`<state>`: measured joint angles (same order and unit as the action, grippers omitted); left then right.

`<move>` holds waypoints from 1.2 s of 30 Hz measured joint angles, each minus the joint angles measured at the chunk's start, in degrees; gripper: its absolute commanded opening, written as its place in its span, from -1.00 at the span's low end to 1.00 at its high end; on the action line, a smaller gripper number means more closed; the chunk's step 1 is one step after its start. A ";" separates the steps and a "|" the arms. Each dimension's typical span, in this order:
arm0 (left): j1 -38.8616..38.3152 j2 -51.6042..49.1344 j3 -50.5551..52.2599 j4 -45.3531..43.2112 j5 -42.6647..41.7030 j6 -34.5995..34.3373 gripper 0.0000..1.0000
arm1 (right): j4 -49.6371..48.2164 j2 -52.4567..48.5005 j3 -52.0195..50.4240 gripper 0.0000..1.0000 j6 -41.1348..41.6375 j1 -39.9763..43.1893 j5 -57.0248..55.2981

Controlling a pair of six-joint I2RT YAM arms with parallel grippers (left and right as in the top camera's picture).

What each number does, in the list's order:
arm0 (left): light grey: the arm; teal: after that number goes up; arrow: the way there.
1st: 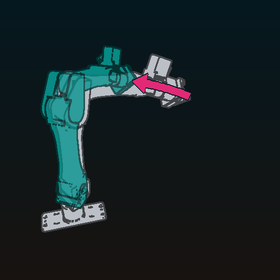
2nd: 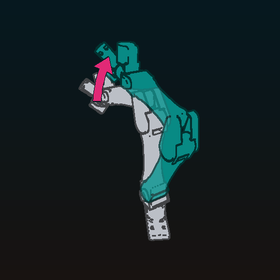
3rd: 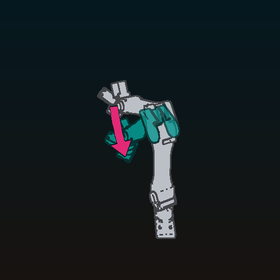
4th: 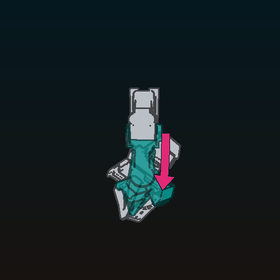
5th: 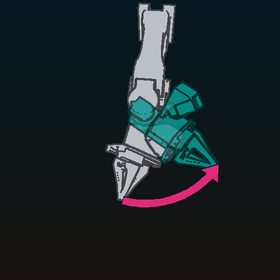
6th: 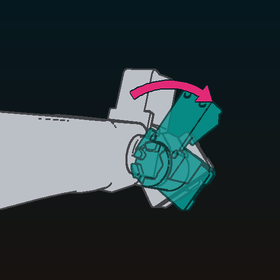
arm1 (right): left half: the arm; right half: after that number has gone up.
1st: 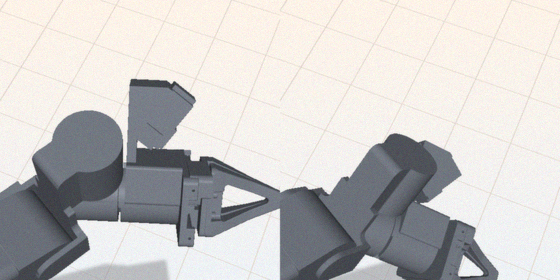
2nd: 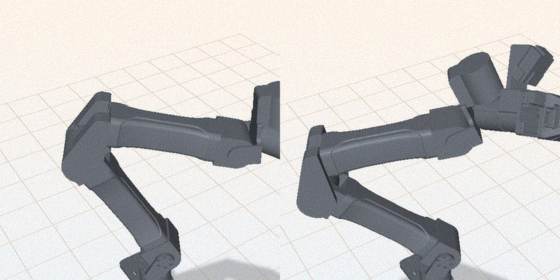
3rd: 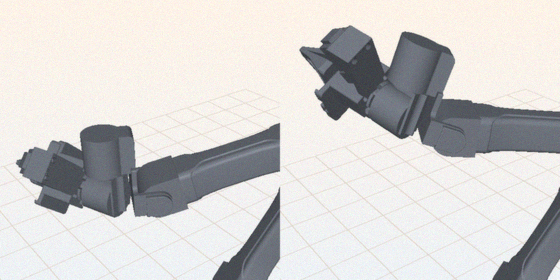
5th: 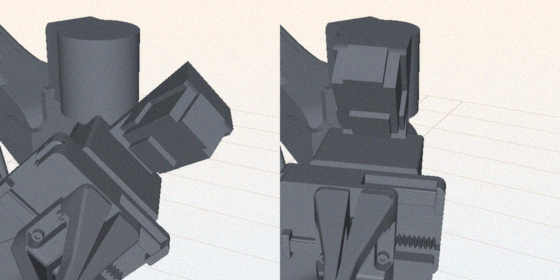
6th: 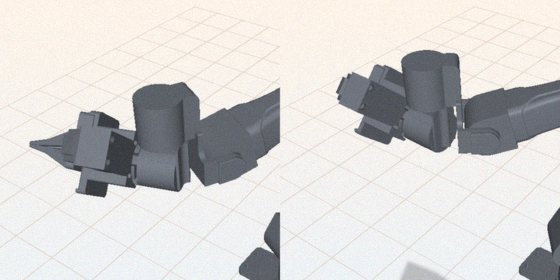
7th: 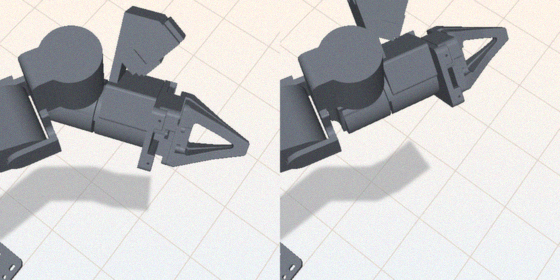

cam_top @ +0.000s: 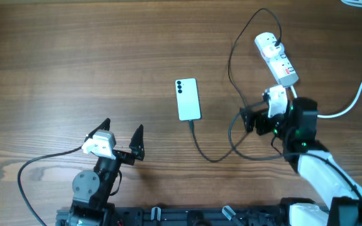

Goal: Plug charger to phone and switch on socket

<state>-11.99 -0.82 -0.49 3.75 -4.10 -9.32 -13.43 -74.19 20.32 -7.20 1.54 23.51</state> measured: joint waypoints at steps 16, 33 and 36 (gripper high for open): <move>0.00 0.02 0.00 0.00 0.00 0.00 1.00 | -12.26 16.92 -18.71 0.99 4.61 0.00 -3.43; 0.00 0.02 0.00 0.00 0.02 0.00 1.00 | 7.58 40.68 -19.96 1.00 7.19 0.00 -4.35; 0.00 0.02 0.00 0.00 0.00 0.00 1.00 | 12.07 46.80 -19.96 0.99 7.19 0.00 -4.35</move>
<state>-11.99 -0.80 -0.49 3.75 -4.10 -9.32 -1.37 -27.40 0.36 -0.01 1.54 19.16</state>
